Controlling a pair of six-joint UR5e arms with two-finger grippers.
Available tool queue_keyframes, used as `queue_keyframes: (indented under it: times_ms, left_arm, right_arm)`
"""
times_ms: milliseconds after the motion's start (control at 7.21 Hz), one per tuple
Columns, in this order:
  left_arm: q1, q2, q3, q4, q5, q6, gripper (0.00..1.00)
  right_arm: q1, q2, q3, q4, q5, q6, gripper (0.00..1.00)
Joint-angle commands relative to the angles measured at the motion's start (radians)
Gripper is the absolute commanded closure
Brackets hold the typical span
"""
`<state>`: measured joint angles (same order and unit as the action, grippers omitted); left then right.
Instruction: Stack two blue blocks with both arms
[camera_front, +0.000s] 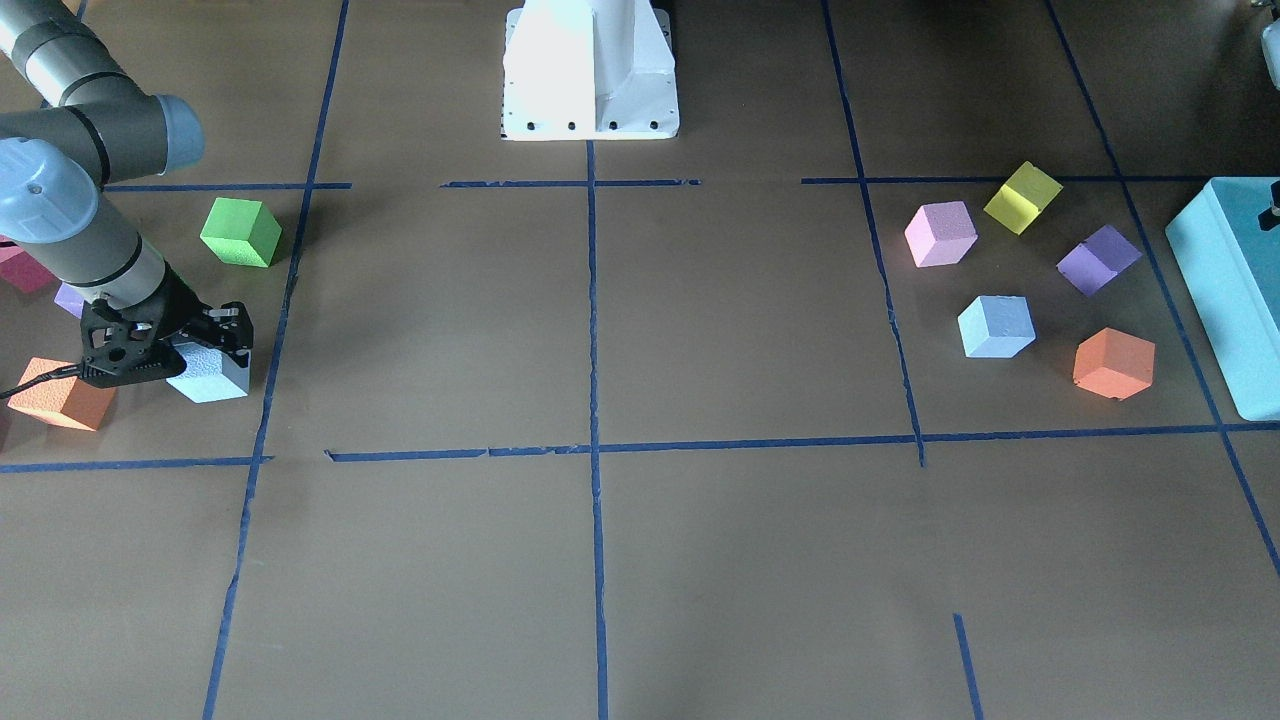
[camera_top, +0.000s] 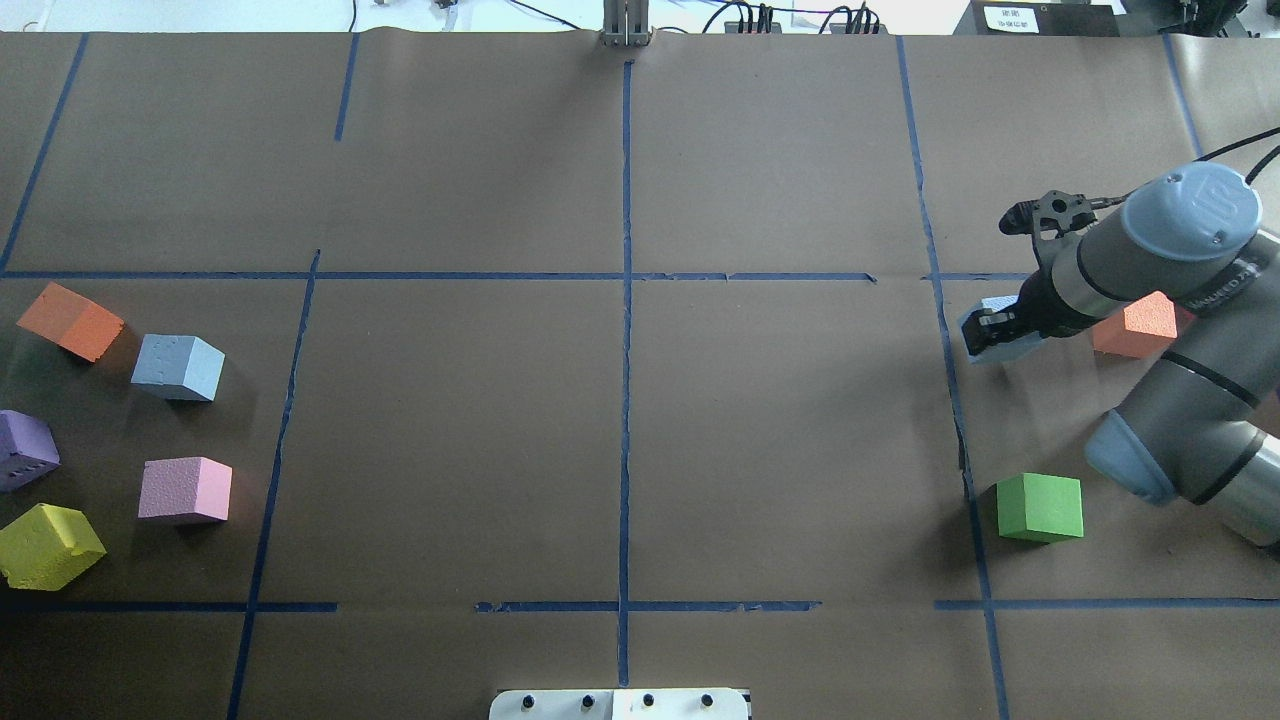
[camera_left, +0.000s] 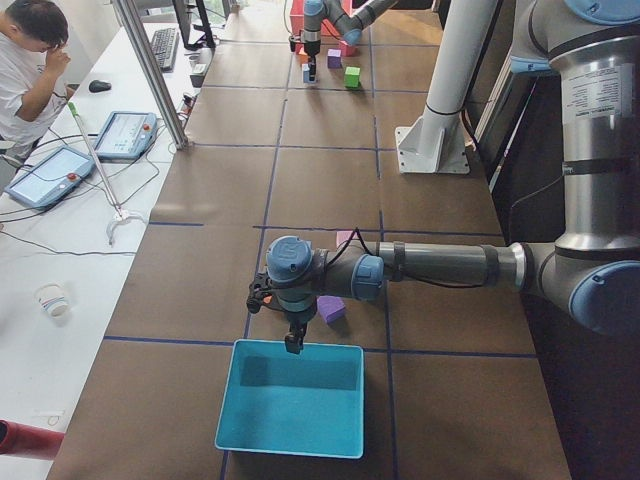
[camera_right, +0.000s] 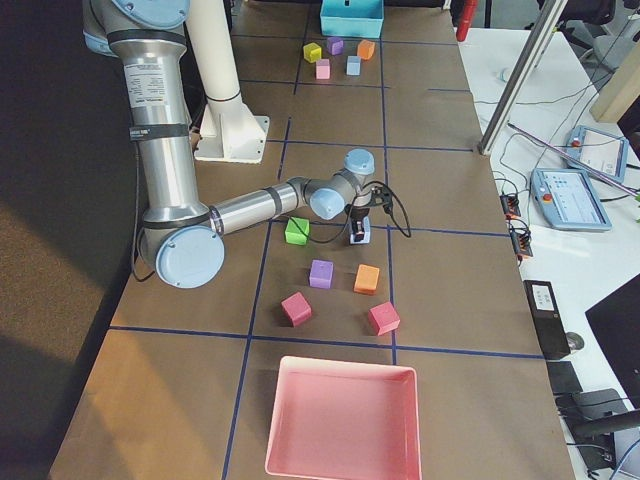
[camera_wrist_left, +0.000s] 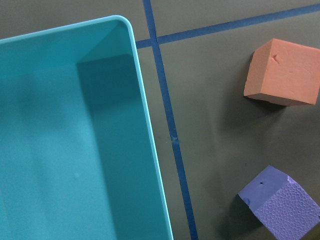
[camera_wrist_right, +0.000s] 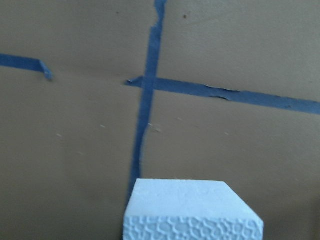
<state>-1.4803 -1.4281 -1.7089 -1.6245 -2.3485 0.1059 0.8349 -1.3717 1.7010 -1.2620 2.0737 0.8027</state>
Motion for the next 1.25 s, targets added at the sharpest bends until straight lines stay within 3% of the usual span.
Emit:
queue_keyframes:
  times_ms: [0,277,416,693,832,970,1109]
  left_arm:
    - [0.0,0.0,-0.002,0.0,0.0,0.0,0.0]
    - [0.002,0.0,-0.003,0.0,-0.017,0.0,0.0]
    - [0.002,0.0,0.0,0.002,-0.058,-0.002,0.0]
    - [0.002,0.0,0.003,0.002,-0.058,0.0,0.0]
    - [0.002,0.0,0.003,0.002,-0.058,-0.002,0.0]
    - [0.002,0.0,0.003,0.002,-0.058,-0.002,0.0]
    - [0.002,0.0,0.0,0.002,-0.058,-0.002,0.0]
  right_arm:
    - [-0.105,0.29,-0.003,-0.245,-0.02,0.184,0.92]
    - [-0.213,0.661,-0.299,-0.255,-0.125,0.443,0.91]
    - [-0.25,0.74,-0.375,-0.257,-0.162,0.478,0.9]
    - [-0.296,0.744,-0.405,-0.24,-0.234,0.474,0.84]
    - [-0.315,0.741,-0.438,-0.208,-0.244,0.474,0.7]
    - [-0.327,0.735,-0.481,-0.139,-0.251,0.475,0.27]
    - [-0.329,0.738,-0.491,-0.125,-0.27,0.483,0.01]
